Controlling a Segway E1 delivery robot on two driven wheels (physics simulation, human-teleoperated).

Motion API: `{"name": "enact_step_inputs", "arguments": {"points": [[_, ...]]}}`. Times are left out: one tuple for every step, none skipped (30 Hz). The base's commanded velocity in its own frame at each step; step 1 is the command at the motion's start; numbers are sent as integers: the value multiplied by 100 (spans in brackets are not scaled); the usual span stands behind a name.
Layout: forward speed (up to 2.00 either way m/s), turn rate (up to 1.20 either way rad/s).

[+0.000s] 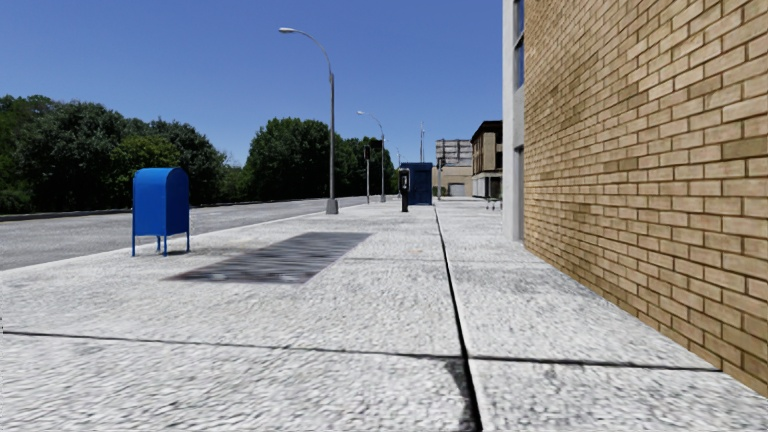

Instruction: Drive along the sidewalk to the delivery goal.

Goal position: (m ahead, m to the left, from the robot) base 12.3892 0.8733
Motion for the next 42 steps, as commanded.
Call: {"name": "enact_step_inputs", "arguments": {"points": [[200, 0], [200, 0], [200, 0], [200, 0], [200, 0], [200, 0], [200, 0], [200, 0], [200, 0], [200, 0], [200, 0], [200, 0], [200, 0], [200, 0], [200, 0], [200, 0], [200, 0], [200, 0], [200, 0], [200, 0], [200, 0], [200, 0], [200, 0], [200, 0], [200, 0], [200, 0], [200, 0], [200, 0], [200, 0], [200, 0], [200, 0], [200, 0], [200, 7], [200, 13], [200, 19], [200, 19], [200, 22], [200, 25], [200, 27], [200, 27], [200, 27], [200, 27]]}}
